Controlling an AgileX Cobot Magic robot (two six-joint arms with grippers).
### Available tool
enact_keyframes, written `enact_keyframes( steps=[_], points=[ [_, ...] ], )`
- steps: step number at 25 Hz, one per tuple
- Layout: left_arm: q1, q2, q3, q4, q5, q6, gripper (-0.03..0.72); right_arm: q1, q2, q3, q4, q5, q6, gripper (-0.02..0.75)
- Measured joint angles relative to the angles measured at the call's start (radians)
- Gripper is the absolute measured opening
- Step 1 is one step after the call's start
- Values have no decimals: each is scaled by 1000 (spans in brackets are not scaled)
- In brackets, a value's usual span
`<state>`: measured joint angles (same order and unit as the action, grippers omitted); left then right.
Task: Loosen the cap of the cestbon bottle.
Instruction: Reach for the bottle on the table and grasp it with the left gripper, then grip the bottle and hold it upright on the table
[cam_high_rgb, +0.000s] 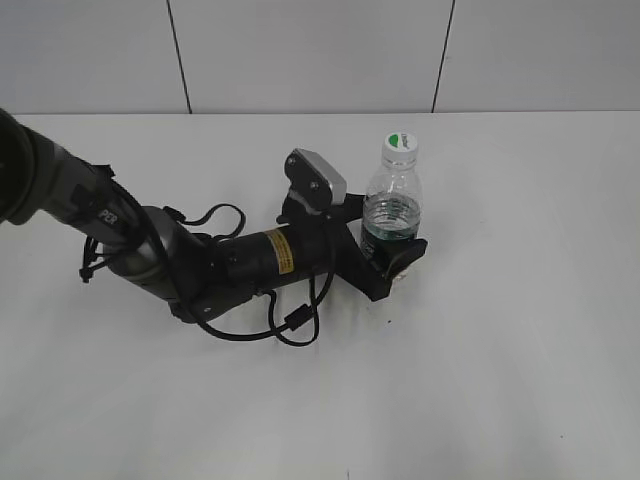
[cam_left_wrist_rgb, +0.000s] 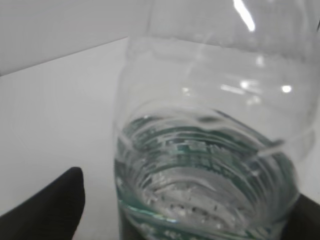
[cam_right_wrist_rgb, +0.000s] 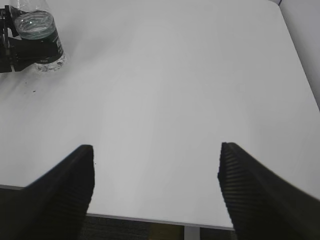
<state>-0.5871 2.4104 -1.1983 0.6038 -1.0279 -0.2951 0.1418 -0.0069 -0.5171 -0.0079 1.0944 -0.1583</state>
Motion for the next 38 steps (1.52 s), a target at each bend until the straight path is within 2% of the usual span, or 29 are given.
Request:
enact_keyframes(
  steps=[8,17,21,25,34,38],
  points=[
    [-1,20,-53,0,14,-14,590,0,0,0,1,0,0,590],
    [-1,31,-56,0,-24,-26,583,0,0,0,1,0,0,590],
    [-1,31,-57,3,-26,-27,523,0,0,0,1,0,0,589],
    [-3,31,-57,20,-30,-28,400,0,0,0,1,0,0,589],
    [-2,31,-60,40,-34,-28,400,0,0,0,1,-1,0,589],
    [16,27,-58,98,-44,-28,400,0,0,0,1,-1,0,589]
  ],
)
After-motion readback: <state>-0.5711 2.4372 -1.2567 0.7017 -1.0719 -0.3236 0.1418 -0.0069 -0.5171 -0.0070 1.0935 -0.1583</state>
